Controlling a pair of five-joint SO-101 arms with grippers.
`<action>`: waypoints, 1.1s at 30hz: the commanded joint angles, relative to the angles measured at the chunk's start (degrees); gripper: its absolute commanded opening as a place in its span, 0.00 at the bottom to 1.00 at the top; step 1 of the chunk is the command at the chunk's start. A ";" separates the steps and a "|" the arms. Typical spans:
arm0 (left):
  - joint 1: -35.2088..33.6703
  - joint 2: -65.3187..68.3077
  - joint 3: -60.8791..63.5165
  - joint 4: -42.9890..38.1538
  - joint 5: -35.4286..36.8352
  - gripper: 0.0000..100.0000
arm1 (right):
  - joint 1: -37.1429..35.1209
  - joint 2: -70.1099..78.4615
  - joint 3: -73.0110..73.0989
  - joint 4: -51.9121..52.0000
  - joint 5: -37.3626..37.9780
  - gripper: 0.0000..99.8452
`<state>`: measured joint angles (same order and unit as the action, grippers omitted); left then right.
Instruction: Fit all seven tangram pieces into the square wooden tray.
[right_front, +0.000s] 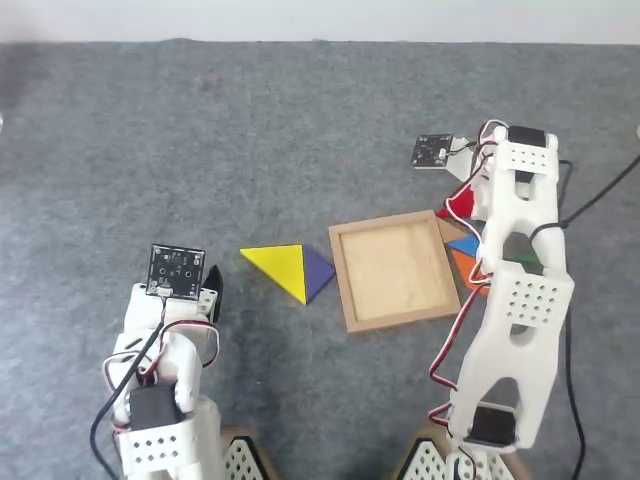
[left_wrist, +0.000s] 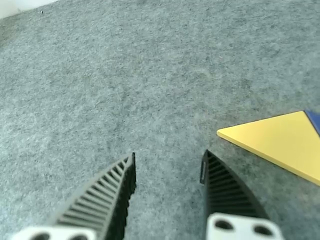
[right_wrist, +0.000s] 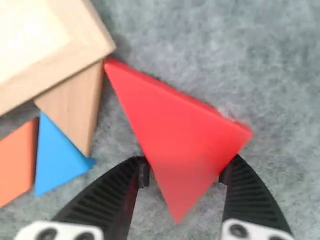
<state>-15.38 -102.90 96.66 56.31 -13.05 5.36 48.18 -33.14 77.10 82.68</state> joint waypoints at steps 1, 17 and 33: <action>0.18 0.00 -0.13 0.26 -0.26 0.21 | -2.95 -3.91 -1.14 -1.36 -0.79 0.37; 0.35 0.00 -0.13 0.26 -0.26 0.21 | -5.05 2.07 -1.14 -8.57 5.10 0.48; 0.35 0.00 -0.13 0.26 -0.26 0.21 | -4.53 5.23 -1.05 -1.36 5.36 0.39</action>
<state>-15.38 -102.90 96.66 56.31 -13.05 2.29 50.46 -34.11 75.25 87.25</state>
